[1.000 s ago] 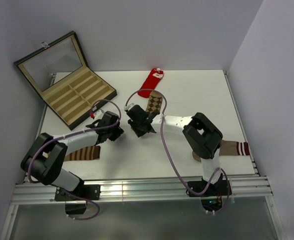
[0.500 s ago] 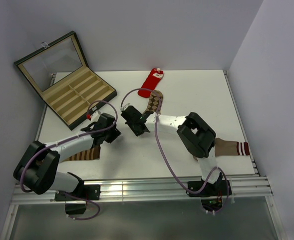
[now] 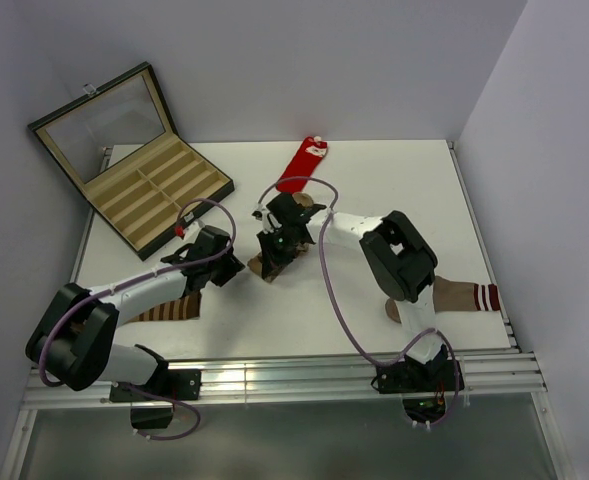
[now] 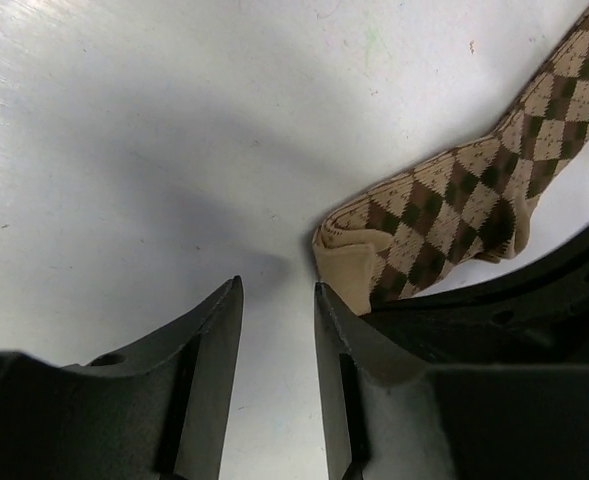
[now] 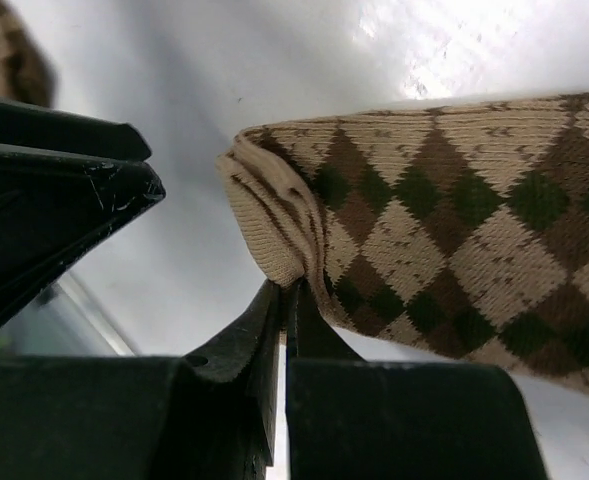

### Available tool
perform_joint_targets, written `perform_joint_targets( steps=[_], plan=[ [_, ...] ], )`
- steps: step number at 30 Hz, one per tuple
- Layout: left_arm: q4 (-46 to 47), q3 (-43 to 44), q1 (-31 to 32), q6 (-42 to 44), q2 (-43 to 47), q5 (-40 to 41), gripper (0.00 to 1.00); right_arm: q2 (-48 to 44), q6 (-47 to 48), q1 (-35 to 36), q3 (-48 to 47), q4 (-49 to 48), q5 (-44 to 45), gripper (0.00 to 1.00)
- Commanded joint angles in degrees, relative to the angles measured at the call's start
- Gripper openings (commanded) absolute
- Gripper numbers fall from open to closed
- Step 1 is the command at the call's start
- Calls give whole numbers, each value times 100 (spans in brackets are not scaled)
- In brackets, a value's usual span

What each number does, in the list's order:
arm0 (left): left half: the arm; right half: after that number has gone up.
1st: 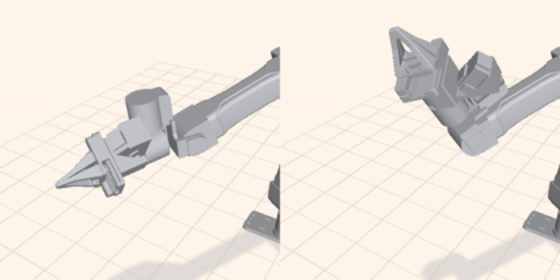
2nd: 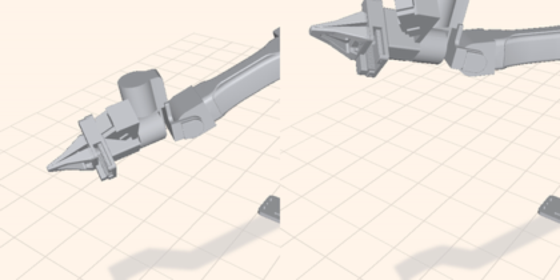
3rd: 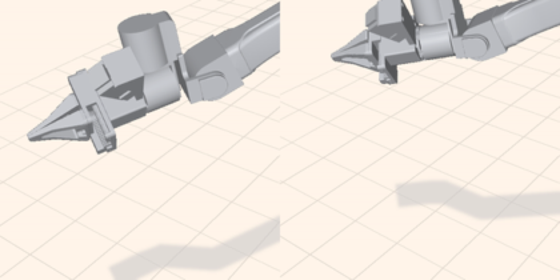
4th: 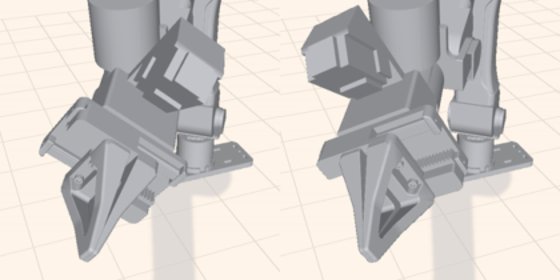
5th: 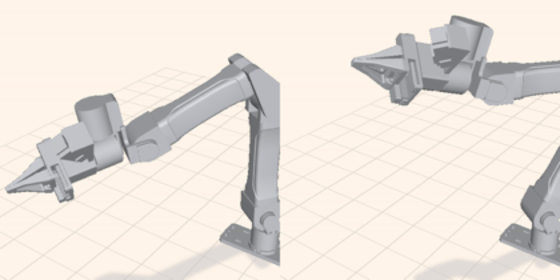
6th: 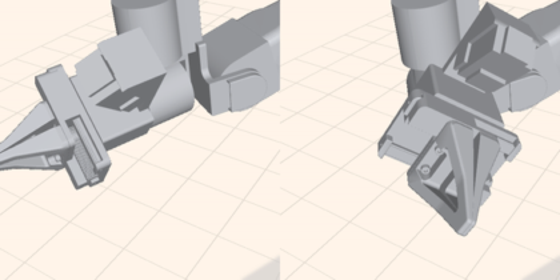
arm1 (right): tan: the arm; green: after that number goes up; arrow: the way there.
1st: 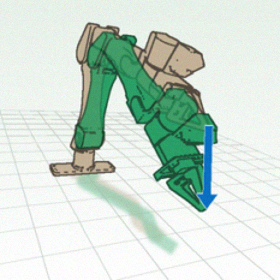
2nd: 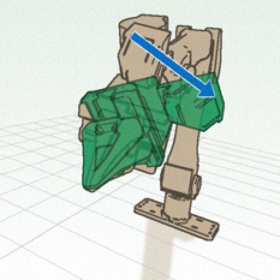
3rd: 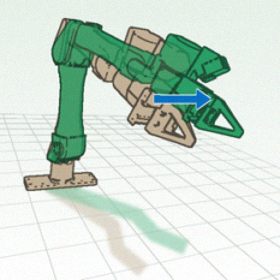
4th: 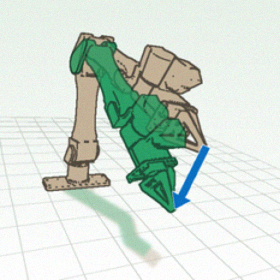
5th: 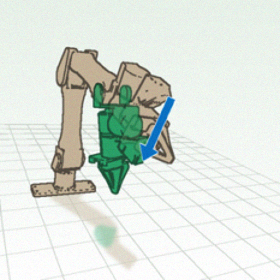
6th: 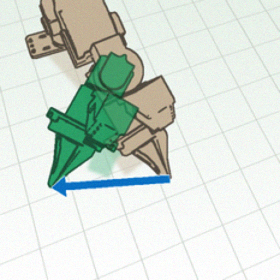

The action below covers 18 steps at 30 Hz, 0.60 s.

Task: Roll the socks
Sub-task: Roll the sock at the center of the board.

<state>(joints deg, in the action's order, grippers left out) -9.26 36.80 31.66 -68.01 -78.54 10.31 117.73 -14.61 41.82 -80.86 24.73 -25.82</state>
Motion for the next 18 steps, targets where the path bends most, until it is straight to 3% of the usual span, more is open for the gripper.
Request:
perform_joint_targets(
  steps=[1, 6, 18],
  plan=[
    [240, -23, -20, 121, 111, -125, 41, 293, -568, -366, 193, -222, -1679, 0],
    [310, 38, -20, 86, -91, -248, 42, 505, -894, -649, 343, -627, -2383, 0],
    [521, 495, -11, -90, -653, -486, 48, 734, -868, -737, 431, -742, -2190, 0]
  ],
)
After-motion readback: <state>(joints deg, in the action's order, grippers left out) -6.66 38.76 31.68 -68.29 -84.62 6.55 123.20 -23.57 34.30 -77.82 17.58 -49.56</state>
